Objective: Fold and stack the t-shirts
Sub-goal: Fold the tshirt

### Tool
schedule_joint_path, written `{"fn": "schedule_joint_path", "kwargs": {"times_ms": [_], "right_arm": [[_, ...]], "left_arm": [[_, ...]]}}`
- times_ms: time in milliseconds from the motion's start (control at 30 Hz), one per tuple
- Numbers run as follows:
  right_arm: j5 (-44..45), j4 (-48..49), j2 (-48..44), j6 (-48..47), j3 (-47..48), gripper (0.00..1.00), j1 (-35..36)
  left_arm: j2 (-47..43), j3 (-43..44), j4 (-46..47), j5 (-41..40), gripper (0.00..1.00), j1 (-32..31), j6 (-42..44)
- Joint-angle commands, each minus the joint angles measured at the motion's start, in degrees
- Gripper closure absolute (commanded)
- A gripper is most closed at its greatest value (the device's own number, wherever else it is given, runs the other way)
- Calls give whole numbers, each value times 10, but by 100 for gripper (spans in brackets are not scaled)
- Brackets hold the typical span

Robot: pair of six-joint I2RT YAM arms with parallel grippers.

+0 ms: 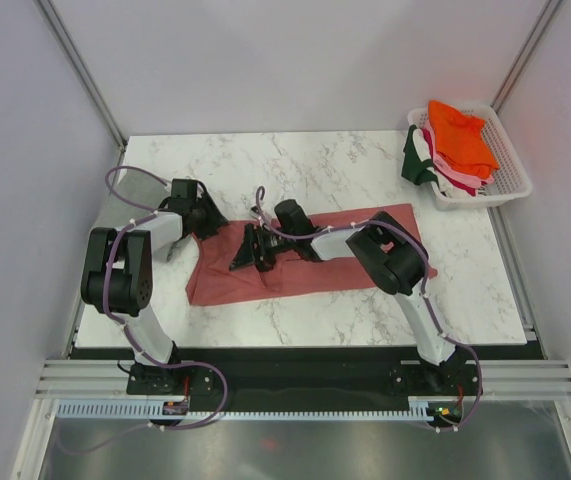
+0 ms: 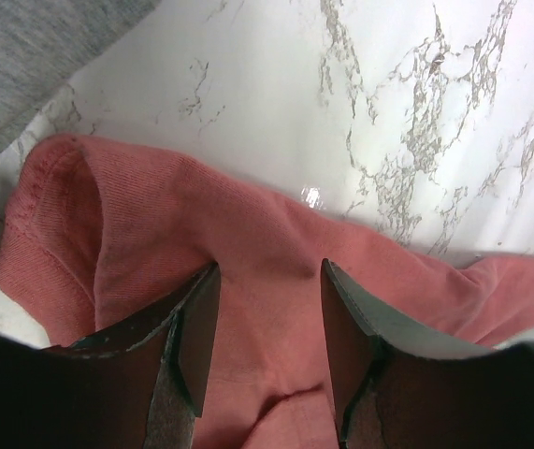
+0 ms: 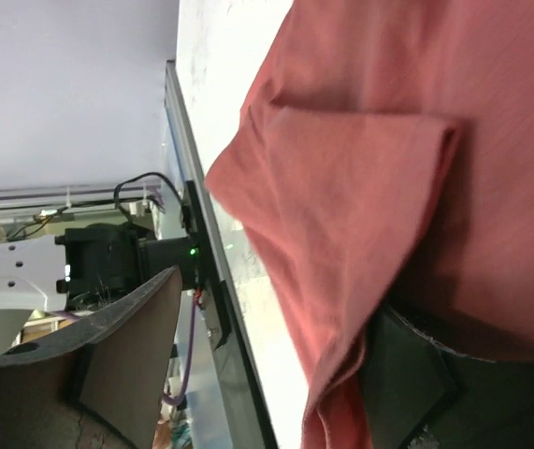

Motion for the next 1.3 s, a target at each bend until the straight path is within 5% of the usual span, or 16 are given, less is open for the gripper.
{"fn": "schedule_joint_path", "kwargs": {"times_ms": [0,367,733,933,1267], "right_arm": [[-29,75,-60,36,-51,23,28],[-32,145,-204,67,-195,23,79],[70,-173,-336,-153,-176,23,7],[267,-342,-462,-222,-216,23,-71],[631,-450,-605,-201,-327,28,-149]], "left_arm": [[-4,10,-20,-18,45,2,23],[-4,10,-21,-19,45,2,23],[-42,1,-21,-9,43,2,28],[-119,-39,-8,-27,34,-13,20],[-320,-160,-56,-89,21,-70,-69]]}}
